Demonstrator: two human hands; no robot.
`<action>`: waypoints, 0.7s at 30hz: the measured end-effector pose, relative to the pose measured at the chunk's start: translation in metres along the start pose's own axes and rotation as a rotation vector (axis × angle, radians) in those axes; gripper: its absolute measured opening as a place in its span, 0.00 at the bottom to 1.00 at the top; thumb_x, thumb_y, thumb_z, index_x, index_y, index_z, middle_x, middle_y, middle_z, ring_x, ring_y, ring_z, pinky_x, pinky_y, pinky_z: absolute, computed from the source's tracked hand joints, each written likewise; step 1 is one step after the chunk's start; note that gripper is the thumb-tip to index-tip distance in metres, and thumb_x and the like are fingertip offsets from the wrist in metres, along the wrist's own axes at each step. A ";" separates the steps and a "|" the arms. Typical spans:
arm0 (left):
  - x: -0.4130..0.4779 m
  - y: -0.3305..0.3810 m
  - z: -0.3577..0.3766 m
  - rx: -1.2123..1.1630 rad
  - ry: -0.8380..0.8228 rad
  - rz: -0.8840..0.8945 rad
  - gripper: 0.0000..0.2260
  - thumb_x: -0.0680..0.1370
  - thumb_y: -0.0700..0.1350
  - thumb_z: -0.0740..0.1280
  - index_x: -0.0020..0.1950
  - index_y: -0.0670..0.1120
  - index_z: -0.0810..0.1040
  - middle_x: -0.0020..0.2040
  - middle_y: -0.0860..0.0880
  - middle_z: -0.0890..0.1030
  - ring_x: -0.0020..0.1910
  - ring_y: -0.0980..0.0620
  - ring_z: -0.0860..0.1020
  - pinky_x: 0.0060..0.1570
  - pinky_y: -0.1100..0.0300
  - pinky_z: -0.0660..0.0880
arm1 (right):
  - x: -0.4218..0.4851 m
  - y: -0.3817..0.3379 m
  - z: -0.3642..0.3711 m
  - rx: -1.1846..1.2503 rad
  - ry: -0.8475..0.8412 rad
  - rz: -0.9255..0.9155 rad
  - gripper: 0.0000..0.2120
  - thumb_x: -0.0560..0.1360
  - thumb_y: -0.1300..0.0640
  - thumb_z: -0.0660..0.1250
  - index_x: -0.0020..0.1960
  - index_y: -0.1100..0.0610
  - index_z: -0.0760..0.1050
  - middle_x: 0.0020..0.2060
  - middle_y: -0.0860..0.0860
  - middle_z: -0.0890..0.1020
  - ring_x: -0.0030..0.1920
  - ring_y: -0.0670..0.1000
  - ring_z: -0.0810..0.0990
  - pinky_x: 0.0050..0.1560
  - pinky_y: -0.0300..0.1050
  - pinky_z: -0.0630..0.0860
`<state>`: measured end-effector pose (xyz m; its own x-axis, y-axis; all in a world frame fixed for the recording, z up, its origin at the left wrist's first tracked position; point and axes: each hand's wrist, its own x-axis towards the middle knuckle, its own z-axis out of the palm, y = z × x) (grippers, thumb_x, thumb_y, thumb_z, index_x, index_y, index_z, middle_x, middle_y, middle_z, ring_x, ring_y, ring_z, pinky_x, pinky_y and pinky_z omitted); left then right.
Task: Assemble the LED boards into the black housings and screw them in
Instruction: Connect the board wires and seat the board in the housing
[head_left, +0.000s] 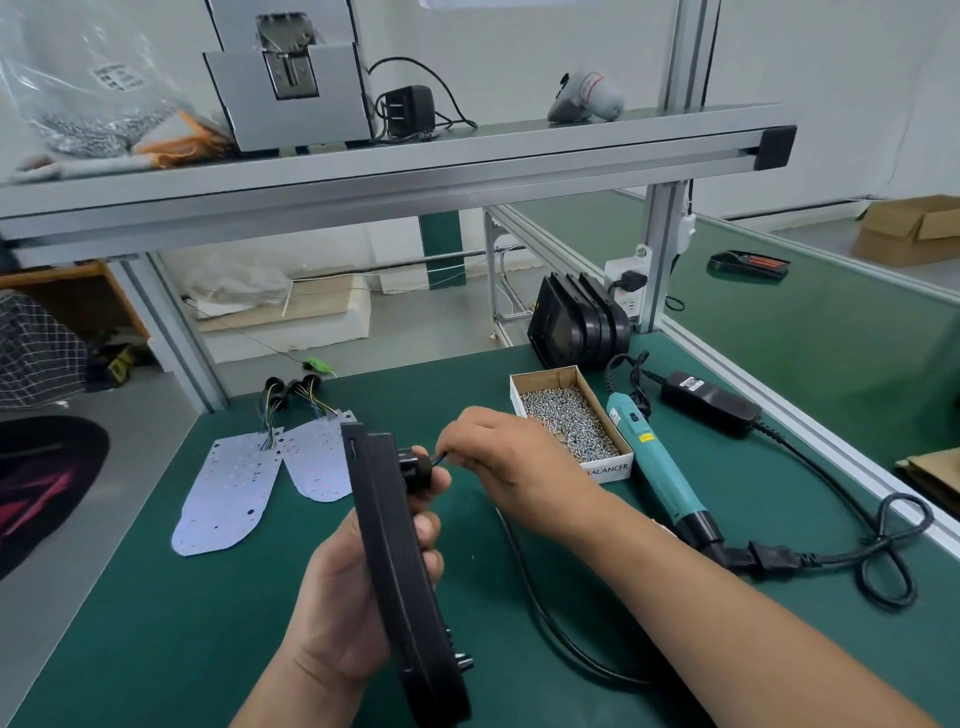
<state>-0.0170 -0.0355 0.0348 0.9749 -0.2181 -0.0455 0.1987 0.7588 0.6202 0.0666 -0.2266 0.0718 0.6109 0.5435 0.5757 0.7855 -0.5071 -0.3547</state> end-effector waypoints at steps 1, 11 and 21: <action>-0.001 0.001 0.004 0.010 -0.051 0.009 0.16 0.78 0.43 0.67 0.65 0.45 0.84 0.57 0.46 0.86 0.35 0.54 0.79 0.33 0.61 0.79 | -0.001 0.001 0.000 0.003 0.003 -0.003 0.06 0.81 0.67 0.66 0.53 0.60 0.80 0.46 0.52 0.80 0.45 0.57 0.79 0.43 0.56 0.77; -0.004 0.004 0.018 0.149 -0.123 0.057 0.29 0.58 0.48 0.89 0.56 0.46 0.88 0.56 0.46 0.86 0.34 0.53 0.77 0.34 0.61 0.76 | -0.002 0.008 0.002 0.019 0.037 -0.008 0.10 0.77 0.71 0.66 0.53 0.60 0.80 0.45 0.51 0.79 0.43 0.56 0.77 0.41 0.55 0.77; -0.002 0.004 0.015 0.180 -0.121 0.061 0.28 0.60 0.52 0.89 0.56 0.46 0.88 0.57 0.47 0.86 0.36 0.53 0.79 0.36 0.59 0.79 | -0.003 0.012 0.004 0.023 0.048 -0.010 0.14 0.73 0.72 0.64 0.52 0.58 0.79 0.45 0.49 0.78 0.43 0.54 0.77 0.41 0.56 0.77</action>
<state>-0.0198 -0.0413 0.0493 0.9632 -0.2553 0.0841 0.1079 0.6537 0.7491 0.0745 -0.2311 0.0627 0.5983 0.5156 0.6133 0.7937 -0.4860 -0.3658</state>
